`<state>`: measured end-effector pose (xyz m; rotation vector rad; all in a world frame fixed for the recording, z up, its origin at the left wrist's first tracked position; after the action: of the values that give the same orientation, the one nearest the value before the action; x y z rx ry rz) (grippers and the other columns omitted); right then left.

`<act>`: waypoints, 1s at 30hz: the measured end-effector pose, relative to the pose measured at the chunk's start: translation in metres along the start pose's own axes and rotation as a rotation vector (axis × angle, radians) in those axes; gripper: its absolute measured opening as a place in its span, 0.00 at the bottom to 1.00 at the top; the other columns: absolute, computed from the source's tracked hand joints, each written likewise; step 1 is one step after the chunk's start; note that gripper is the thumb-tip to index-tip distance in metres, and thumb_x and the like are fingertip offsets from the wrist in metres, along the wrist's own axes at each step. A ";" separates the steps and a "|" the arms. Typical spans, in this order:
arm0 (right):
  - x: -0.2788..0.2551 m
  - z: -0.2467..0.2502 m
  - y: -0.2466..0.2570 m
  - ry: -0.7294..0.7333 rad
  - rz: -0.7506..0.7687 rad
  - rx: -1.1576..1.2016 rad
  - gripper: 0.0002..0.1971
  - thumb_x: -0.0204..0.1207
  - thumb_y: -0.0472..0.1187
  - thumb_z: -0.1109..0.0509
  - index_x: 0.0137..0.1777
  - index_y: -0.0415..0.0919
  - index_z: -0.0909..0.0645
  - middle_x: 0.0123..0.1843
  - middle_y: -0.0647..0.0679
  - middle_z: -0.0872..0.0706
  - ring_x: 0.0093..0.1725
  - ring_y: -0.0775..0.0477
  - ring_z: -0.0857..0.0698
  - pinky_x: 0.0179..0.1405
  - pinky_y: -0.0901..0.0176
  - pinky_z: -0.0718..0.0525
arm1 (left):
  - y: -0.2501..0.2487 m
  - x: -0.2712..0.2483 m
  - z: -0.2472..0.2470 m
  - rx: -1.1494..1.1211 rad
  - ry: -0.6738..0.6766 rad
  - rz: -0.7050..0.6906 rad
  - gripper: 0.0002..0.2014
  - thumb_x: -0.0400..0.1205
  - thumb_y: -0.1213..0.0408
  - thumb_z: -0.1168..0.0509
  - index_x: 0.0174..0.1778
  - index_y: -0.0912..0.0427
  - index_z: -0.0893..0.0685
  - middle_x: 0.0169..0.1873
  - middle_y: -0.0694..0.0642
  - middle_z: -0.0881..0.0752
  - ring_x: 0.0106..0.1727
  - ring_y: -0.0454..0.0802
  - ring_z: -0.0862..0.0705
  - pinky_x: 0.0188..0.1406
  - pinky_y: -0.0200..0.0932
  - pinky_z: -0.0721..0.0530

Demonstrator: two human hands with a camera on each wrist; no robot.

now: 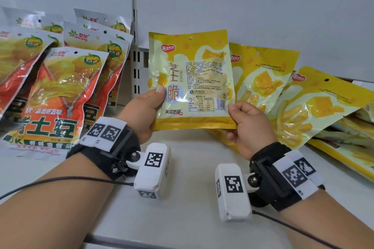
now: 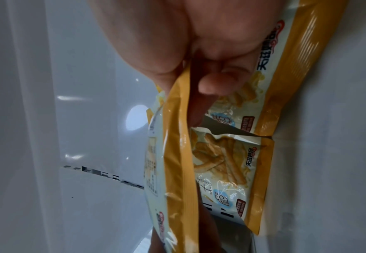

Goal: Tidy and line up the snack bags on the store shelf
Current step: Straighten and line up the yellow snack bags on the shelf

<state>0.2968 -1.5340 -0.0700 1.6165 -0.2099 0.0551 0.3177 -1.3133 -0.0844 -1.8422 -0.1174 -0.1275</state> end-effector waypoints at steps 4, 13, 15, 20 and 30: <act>0.002 0.001 0.001 -0.006 0.019 -0.014 0.13 0.83 0.37 0.38 0.35 0.44 0.23 0.45 0.39 0.17 0.40 0.37 0.22 0.12 0.68 0.32 | 0.002 0.000 0.000 0.006 0.002 0.012 0.14 0.86 0.52 0.43 0.54 0.52 0.14 0.49 0.58 0.09 0.50 0.55 0.09 0.48 0.49 0.10; 0.004 0.009 0.003 -0.050 0.070 -0.089 0.07 0.77 0.39 0.29 0.38 0.46 0.22 0.33 0.52 0.20 0.25 0.60 0.23 0.22 0.69 0.27 | -0.018 -0.005 0.015 0.146 -0.129 -0.124 0.14 0.86 0.51 0.43 0.51 0.51 0.14 0.54 0.62 0.11 0.54 0.57 0.12 0.60 0.59 0.16; 0.005 0.014 0.010 -0.086 0.139 -0.128 0.09 0.74 0.38 0.27 0.37 0.45 0.24 0.30 0.53 0.24 0.22 0.62 0.27 0.26 0.68 0.28 | -0.025 -0.007 0.018 0.164 -0.162 -0.187 0.14 0.87 0.52 0.44 0.53 0.52 0.13 0.46 0.55 0.08 0.47 0.52 0.09 0.44 0.45 0.11; -0.001 -0.008 0.012 0.078 0.143 -0.093 0.05 0.73 0.40 0.26 0.42 0.46 0.21 0.32 0.53 0.19 0.24 0.60 0.23 0.23 0.67 0.23 | -0.034 -0.017 0.003 0.141 -0.104 -0.237 0.14 0.86 0.53 0.43 0.56 0.52 0.14 0.51 0.54 0.09 0.54 0.52 0.11 0.56 0.48 0.13; 0.002 0.002 0.016 -0.002 0.192 -0.376 0.12 0.72 0.40 0.26 0.54 0.48 0.21 0.51 0.48 0.13 0.53 0.43 0.14 0.54 0.41 0.15 | -0.003 -0.029 -0.065 0.270 0.344 -0.081 0.30 0.71 0.37 0.53 0.61 0.45 0.19 0.62 0.49 0.15 0.64 0.43 0.17 0.54 0.40 0.18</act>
<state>0.2958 -1.5366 -0.0542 1.2187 -0.3550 0.1532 0.2866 -1.3751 -0.0681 -1.5226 0.0310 -0.4606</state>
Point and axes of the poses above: each hand's wrist, its own x-axis towards the middle knuckle, its own z-axis out of the back of the hand, y = z × x, the point moved 10 cm from there along x, towards the middle knuckle
